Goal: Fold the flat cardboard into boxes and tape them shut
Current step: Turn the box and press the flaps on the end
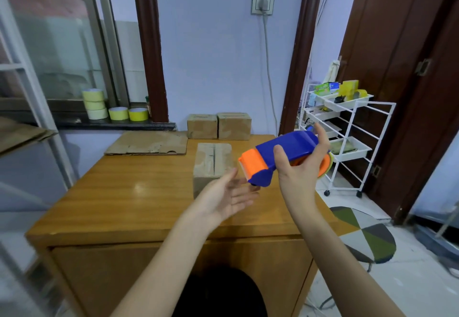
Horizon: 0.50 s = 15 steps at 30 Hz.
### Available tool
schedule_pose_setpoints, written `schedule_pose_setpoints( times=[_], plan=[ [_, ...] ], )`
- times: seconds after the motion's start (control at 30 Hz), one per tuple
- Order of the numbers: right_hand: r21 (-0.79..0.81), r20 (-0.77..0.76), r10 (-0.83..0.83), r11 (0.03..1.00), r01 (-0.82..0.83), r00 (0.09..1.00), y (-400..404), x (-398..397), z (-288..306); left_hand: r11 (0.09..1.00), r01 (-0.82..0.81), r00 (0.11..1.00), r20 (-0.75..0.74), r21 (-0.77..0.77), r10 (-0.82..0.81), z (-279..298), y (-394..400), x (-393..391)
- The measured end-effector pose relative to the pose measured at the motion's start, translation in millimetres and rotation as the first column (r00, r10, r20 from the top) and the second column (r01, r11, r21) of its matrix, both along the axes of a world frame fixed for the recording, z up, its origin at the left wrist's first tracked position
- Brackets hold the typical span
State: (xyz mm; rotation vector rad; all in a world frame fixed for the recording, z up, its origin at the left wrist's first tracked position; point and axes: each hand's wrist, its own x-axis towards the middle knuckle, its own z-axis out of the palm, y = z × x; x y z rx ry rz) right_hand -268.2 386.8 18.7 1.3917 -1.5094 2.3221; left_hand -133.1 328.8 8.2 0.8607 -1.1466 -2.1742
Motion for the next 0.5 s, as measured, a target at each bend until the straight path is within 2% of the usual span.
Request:
schedule_pose_setpoints(
  times=[0.07, 0.27, 0.5],
  plan=[
    [0.009, 0.010, 0.004, 1.000, -0.004, 1.000, -3.3, 3.0, -1.2, 0.994, 0.011, 0.998, -0.068, 0.107, -0.003, -1.8, 4.2, -2.8],
    [0.015, 0.039, 0.032, 0.999, -0.033, 0.999, -6.5, 10.1, -2.0, 0.974, -0.039, 0.976, -0.199, 0.225, 0.085, -5.0, 9.9, -6.5],
    [0.040, 0.038, 0.018, 0.999, -0.020, 0.999, -8.3, 12.9, -8.2, 0.971, -0.125, 0.961, -0.218, 0.205, 0.169, -6.5, 13.4, -12.5]
  ],
)
